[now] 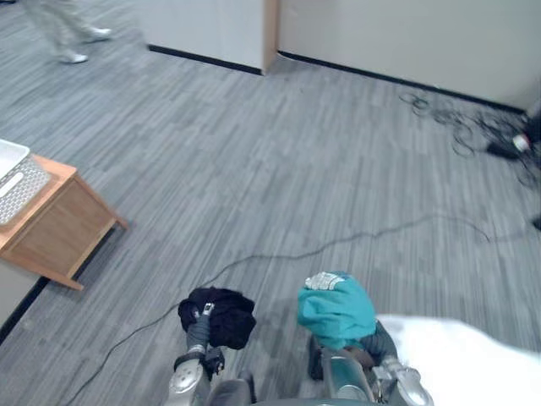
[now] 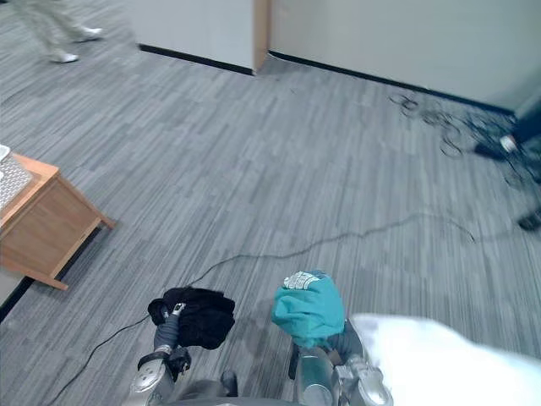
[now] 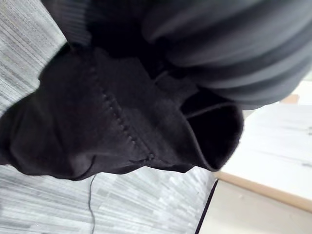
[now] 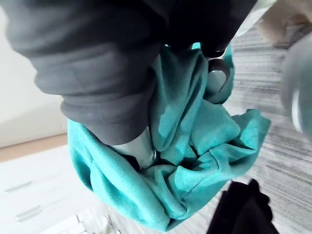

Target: Tidy the bed and pick cloth on bed and put in laundry

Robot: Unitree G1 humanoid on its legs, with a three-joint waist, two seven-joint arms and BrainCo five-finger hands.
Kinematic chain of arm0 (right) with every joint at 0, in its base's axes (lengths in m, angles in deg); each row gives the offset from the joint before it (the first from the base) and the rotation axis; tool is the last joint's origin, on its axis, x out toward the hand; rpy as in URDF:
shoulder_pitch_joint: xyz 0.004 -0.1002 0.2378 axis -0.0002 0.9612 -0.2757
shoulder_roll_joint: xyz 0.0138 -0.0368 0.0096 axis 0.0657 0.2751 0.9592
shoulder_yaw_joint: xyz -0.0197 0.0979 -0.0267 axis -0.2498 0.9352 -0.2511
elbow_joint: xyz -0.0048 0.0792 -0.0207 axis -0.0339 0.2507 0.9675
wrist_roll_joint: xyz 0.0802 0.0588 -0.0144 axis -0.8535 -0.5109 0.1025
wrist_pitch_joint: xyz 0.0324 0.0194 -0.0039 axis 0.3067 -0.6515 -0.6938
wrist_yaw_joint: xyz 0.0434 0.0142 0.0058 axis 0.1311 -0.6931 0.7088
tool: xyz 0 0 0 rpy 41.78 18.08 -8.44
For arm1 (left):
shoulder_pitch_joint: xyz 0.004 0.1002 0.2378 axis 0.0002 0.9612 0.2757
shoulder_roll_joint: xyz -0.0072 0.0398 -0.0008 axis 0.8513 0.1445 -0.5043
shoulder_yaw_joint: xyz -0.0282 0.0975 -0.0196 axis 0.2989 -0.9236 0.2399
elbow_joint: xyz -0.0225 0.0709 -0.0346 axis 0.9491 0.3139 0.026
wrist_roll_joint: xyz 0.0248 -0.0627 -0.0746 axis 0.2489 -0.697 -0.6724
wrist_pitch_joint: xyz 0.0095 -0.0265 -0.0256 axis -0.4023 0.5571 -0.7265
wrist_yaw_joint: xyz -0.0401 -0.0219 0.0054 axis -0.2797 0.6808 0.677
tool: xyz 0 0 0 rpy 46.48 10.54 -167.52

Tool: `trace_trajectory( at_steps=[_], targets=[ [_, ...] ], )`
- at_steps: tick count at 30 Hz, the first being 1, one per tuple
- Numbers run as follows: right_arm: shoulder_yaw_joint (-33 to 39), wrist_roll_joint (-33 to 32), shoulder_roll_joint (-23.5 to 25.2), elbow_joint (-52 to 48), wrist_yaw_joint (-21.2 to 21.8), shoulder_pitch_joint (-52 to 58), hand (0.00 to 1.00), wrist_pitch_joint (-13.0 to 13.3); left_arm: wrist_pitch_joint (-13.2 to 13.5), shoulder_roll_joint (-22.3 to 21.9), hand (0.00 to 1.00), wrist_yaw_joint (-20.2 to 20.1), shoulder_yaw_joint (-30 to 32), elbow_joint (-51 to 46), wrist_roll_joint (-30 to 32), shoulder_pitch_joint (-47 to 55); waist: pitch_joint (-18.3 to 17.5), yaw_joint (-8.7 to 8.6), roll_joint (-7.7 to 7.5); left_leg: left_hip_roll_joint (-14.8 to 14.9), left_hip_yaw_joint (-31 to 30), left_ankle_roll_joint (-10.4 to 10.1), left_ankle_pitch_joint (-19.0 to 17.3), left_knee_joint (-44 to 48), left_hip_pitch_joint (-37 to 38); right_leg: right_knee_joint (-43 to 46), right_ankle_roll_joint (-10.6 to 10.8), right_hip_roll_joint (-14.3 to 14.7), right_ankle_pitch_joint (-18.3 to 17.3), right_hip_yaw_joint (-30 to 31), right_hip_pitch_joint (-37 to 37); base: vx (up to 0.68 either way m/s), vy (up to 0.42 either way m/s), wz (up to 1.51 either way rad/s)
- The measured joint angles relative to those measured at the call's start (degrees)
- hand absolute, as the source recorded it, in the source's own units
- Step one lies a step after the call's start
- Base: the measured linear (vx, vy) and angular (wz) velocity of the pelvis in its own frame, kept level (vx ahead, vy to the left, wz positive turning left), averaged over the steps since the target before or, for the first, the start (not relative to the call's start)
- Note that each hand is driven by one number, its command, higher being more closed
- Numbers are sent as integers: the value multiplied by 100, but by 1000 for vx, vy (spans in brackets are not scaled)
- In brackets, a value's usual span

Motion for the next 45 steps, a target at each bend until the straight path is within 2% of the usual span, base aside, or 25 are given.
trace_trajectory(
  at_steps=[2, 3, 4, 5, 6, 8, 10, 15, 17, 20, 21, 22, 23, 25, 28, 30, 31, 32, 33, 36, 37, 38, 40, 42, 45],
  targets=[
    [-113, -6, -5, -107, 319, 84, 100, -24, 22, 102, 100, -11, 210, -15, -106, 332, -243, 46, -168, 241, -371, -165, -733, 348, 340, 645, -120, -27, 152, 75, -16, 679, -598, 92],
    [-186, -50, -126, -230, 327, 6, 100, -68, -33, 34, 100, 38, 263, 18, -225, 471, -357, 81, -8, 510, -448, -176, -850, 553, 483, 1396, -144, 91, 327, -239, -111, 576, -512, 75],
    [-241, -51, -158, -260, 318, -59, 100, -81, -52, -4, 100, 45, 320, 24, -271, 550, -414, 117, -42, 606, -443, -116, -764, 1090, 320, 1664, -174, 102, 309, -357, -130, 665, -628, 66],
    [-237, -53, -261, -258, 298, -193, 100, -155, -99, -166, 100, 52, 381, 31, -333, 573, -359, 165, 167, 782, -462, 174, -446, 2217, -232, 1890, -448, 200, 67, -553, -60, 554, -557, 47],
    [-261, -46, -491, -255, 303, -465, 100, -214, -96, -503, 100, 69, 429, 86, -333, 608, -269, 287, 473, 1124, -545, 443, 763, 3888, -1076, 1679, -659, 506, -171, -778, 411, 654, -633, 32],
    [-201, -45, -590, -177, 305, -735, 100, -230, -91, -707, 100, 75, 414, 130, -324, 712, -132, 474, 560, 710, -644, -2, 523, 4786, -1705, 1303, -821, 581, -344, -942, 1041, 556, -452, 32],
    [-177, -38, -574, -159, 307, -818, 100, -234, 10, -604, 100, 143, 427, 86, -256, 746, -133, 490, 562, 297, -98, -201, 296, 4393, -2018, 711, -860, 599, -380, -1232, 1700, 490, -356, 60],
    [-63, 17, -649, -253, 37, -916, 100, -415, 11, -623, 100, 189, 402, -198, -196, 743, -122, 480, 526, -265, 2981, -193, 397, 625, -1984, -426, -761, 931, -406, -2221, 3063, 461, -285, 86],
    [6, 15, -706, -254, 34, -848, 100, -464, -109, -615, 100, 264, 355, -211, -200, 774, -162, 509, 444, -265, 3564, 108, 588, 72, -1970, -505, -596, 1087, -793, -2471, 3463, 409, -173, 45],
    [127, -23, -707, -72, 61, -766, 100, -468, -338, -422, 100, 355, 324, -336, -184, 778, -509, 613, 61, -432, 3660, 846, 729, 198, -2160, 473, -136, 668, -1603, -2778, 3341, 493, -119, 28],
    [128, -52, -787, 15, 88, -790, 100, -466, -356, -465, 100, 390, 353, -335, -134, 767, -565, 605, 157, -450, 3509, 1071, 880, 114, -2116, 1325, -125, 553, -1617, -2737, 3087, 705, -63, 80],
    [209, -65, -800, 216, 96, -865, 100, -468, -358, -473, 100, 455, 342, -322, 19, 672, -568, 497, 130, -630, 3155, 1604, 920, -68, -1959, 3184, -245, 72, -1175, -2501, 2373, 503, -19, 111],
    [227, -69, -764, 343, 69, -924, 100, -477, -359, -460, 100, 464, 300, -265, 96, 538, -537, 411, 101, -740, 2874, 1683, 893, -178, -1781, 4217, -406, -126, -756, -2279, 1931, 761, -67, 161],
    [215, -59, -540, 387, 13, -889, 100, -515, -360, -366, 100, 568, 133, -171, 350, 280, -456, 278, 118, -728, 2072, 1532, 699, -234, -1244, 4692, -520, -36, -968, -1890, 1380, 723, -111, 163],
    [161, -58, -327, 313, -120, -672, 100, -493, -361, -303, 100, 601, -121, -172, 691, 180, -379, 151, 265, -511, 1142, 1444, 569, -243, -456, 3402, -326, 233, -1250, -1350, 951, 632, -209, 156],
    [155, -60, -242, 207, -225, -525, 100, -387, -365, -59, 100, 678, -319, -175, 900, 14, -408, 134, 245, -338, 517, 1203, 398, -280, -173, 799, -79, 308, -616, -788, 405, 613, -327, 135],
    [149, -60, -222, 207, -258, -533, 100, -388, -365, 9, 100, 684, -311, -163, 914, -20, -437, 147, 178, -356, 457, 1142, 368, -301, -147, 373, 108, 225, -434, -589, 194, 617, -402, 106],
    [141, -61, -215, 207, -333, -602, 100, -404, -394, 117, 100, 684, -268, -118, 911, -104, -329, 162, 55, -380, 334, 816, 184, -302, 123, -9, 403, 38, -158, -275, -178, 493, -357, 74],
    [134, -61, -211, 207, -338, -619, 100, -411, -410, 146, 100, 686, -245, -118, 909, -94, -293, 176, -7, -368, 307, 669, 100, -299, 261, -86, 418, 3, -92, -185, -214, 609, -477, 93],
    [-29, -110, -293, 182, -348, -516, 100, -480, -441, 257, 100, 687, -37, -141, 906, 390, -603, -33, 82, -19, 27, 511, -716, -189, 1037, 596, 80, 216, 34, 21, -187, 778, -636, 116],
    [-27, -132, -417, 248, -418, -587, 100, -572, -499, 166, 100, 699, 7, -62, 885, 459, -682, 6, 315, 298, 32, 299, -808, 1053, 633, 1172, -191, 416, 384, -32, -206, 644, -623, 62],
    [-23, -166, -604, 266, -458, -677, 100, -663, -516, -49, 100, 699, 9, -4, 845, 544, -688, 49, 650, 836, 171, 133, -310, 2874, -142, 1253, -442, 683, 311, -287, 29, 644, -623, 48],
    [4, -149, -686, 267, -419, -840, 100, -682, -529, -341, 100, 684, 29, 105, 758, 646, -628, 188, 1044, 1483, 345, 363, 737, 4489, -996, 809, -718, 1137, 150, -411, 611, 611, -461, 5],
    [59, -31, -634, 377, -354, -951, 100, -677, -535, -397, 100, 665, 59, 99, 731, 644, -516, 198, 902, 1296, 658, 308, 385, 4874, -1549, 386, -863, 1137, 80, -482, 1259, 664, -478, 14],
    [193, 362, -538, 286, -68, -946, 100, -612, -483, -419, 100, 669, 196, -62, 581, 650, -364, 249, 581, 536, 1967, 91, 138, 2999, -2007, -615, -914, 1104, -6, -808, 2414, 553, -408, 34]
  ],
)
